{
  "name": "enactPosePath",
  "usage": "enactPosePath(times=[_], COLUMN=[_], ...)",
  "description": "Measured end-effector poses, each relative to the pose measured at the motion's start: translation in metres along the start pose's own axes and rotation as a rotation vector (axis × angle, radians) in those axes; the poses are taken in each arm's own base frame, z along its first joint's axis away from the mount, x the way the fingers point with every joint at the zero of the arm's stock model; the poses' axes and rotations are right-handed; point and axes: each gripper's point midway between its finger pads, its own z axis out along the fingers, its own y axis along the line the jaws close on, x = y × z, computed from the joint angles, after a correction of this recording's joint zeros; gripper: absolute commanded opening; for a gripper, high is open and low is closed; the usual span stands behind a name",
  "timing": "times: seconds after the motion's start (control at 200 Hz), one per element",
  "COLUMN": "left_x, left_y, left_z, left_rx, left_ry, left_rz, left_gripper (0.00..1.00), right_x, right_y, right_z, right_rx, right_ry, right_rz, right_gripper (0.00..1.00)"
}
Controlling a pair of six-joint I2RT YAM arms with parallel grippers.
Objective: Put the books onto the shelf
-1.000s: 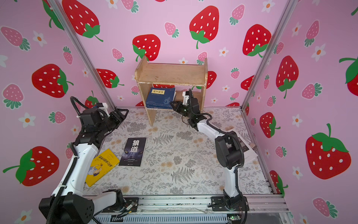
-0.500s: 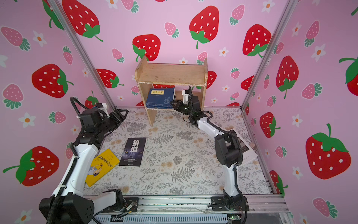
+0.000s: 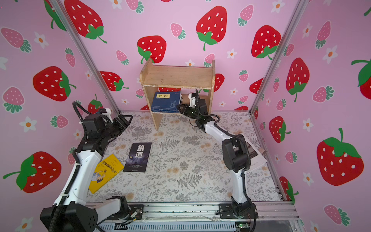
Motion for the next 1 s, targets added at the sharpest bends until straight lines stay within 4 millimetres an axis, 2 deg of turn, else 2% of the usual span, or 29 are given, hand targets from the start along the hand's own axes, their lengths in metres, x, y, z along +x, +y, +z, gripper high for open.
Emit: enactPosePath(times=[0.195, 0.27, 0.395, 0.62, 0.995], left_x=[0.006, 0.007, 0.009, 0.009, 0.016], left_y=[0.006, 0.008, 0.009, 0.008, 0.016], left_z=[0.002, 0.002, 0.001, -0.001, 0.002], left_rx=[-0.012, -0.014, -0.015, -0.014, -0.029], left_ry=[0.013, 0.016, 0.018, 0.015, 0.030], left_rz=[-0.005, -0.006, -0.007, -0.003, -0.009], left_gripper=[0.77, 0.77, 0.77, 0.77, 0.77], right_x=[0.001, -0.001, -0.005, -0.001, -0.006], right_y=[0.000, 0.002, 0.006, 0.000, 0.005], right_z=[0.001, 0.001, 0.003, 0.005, 0.006], right_rx=[0.018, 0.031, 0.070, 0.142, 0.264], right_ry=[0.013, 0.015, 0.009, 0.010, -0.012], right_rz=[-0.011, -0.030, -0.074, -0.113, -0.231], right_gripper=[0.13, 0.26, 0.37, 0.46, 0.51])
